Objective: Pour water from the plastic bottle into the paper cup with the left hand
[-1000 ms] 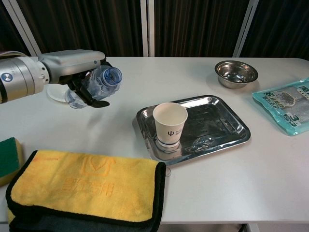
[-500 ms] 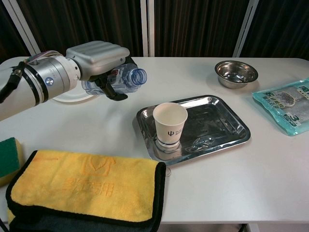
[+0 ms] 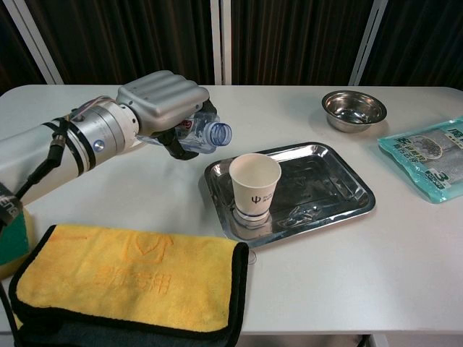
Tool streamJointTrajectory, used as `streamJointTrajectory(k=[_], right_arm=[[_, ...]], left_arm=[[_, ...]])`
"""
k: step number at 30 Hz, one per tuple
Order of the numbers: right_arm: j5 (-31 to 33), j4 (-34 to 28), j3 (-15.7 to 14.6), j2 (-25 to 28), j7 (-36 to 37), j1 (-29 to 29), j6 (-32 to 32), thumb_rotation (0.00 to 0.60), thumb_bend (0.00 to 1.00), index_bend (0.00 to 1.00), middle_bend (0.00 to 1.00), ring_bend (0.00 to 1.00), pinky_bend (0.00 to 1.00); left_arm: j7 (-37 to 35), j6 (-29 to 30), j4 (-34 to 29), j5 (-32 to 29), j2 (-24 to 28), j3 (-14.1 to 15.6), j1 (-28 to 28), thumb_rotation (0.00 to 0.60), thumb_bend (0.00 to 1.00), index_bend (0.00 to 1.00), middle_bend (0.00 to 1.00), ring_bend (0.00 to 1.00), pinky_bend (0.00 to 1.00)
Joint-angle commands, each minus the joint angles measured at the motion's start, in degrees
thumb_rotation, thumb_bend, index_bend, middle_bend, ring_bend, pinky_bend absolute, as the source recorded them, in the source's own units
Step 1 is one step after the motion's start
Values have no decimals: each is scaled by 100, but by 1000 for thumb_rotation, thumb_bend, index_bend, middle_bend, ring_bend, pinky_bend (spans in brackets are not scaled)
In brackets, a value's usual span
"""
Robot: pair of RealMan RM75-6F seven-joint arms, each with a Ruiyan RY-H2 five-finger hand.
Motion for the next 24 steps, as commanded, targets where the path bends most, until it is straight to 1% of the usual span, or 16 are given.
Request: streamJointTrajectory(k=[1,7,24], right_arm=[[7,3,-1,1,0,-3,-5,600,339,0,0,0,0],[23,14,7,3,8,-11,-5,600,338,0,0,0,0],[67,63,22,-6,46,-23,-24,600,338,0,0,0,0]], left_arm=[[109,-6,74,2,-74,5,-29,600,470,824,765,542,529],[466,-76,179,-136,-191,-13,-98,600,471,823,765,542,529],[954,6,428,-172,-428,-34,-181,600,474,824,767,544,533]])
